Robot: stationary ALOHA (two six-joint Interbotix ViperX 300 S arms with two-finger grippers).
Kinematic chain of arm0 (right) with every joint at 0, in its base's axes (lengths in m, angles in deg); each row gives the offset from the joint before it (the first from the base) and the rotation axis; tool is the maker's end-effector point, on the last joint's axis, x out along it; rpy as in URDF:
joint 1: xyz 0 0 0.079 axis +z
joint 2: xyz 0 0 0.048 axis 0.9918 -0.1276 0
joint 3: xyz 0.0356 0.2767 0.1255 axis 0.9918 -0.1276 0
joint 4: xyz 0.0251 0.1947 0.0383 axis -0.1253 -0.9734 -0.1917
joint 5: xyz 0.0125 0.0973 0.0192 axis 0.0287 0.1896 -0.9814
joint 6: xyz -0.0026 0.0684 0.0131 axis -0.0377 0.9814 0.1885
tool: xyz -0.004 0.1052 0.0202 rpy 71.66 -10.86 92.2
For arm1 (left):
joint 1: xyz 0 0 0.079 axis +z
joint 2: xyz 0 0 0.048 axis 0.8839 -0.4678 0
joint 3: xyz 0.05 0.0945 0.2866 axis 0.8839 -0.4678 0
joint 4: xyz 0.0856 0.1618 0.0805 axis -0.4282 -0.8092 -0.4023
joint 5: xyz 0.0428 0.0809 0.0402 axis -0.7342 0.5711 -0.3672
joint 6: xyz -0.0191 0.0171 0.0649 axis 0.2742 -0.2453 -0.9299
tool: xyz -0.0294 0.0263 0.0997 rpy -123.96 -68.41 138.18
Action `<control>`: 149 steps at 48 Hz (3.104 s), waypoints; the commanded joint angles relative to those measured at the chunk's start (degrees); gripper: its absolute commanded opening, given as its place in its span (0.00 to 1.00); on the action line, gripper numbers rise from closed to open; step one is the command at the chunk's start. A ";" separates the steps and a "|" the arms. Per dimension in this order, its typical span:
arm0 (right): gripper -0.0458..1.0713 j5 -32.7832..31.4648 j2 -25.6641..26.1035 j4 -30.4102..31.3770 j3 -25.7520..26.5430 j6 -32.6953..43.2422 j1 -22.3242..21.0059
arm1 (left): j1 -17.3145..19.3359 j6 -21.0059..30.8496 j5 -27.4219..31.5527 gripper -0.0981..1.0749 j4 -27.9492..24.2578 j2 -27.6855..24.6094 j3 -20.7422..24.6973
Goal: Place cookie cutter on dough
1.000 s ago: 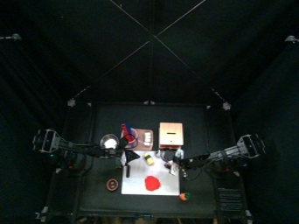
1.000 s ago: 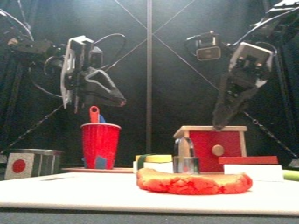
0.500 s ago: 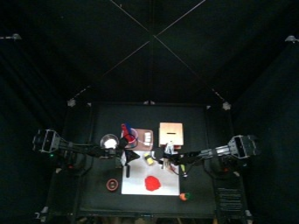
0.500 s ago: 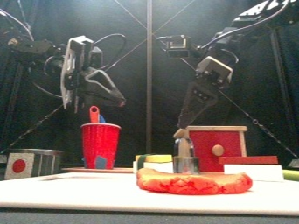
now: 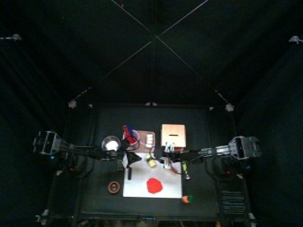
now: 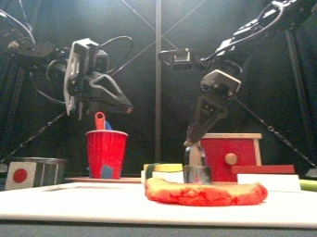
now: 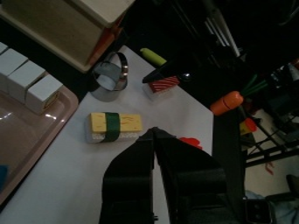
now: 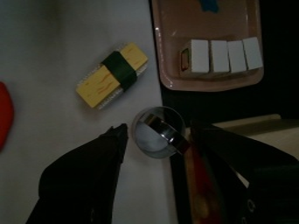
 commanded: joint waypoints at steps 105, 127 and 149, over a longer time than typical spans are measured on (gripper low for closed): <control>0.52 1.67 1.67 -19.34 6.24 6.42 13.80 | -0.09 0.09 -0.44 0.44 0.88 1.23 -0.18; 0.52 1.05 -2.64 -14.41 10.81 11.07 17.14 | -0.09 0.09 -0.44 0.44 0.88 1.23 -0.26; 0.52 -1.76 -5.54 -14.06 13.62 11.07 18.02 | 0.00 0.18 -0.44 0.44 0.97 1.14 -0.62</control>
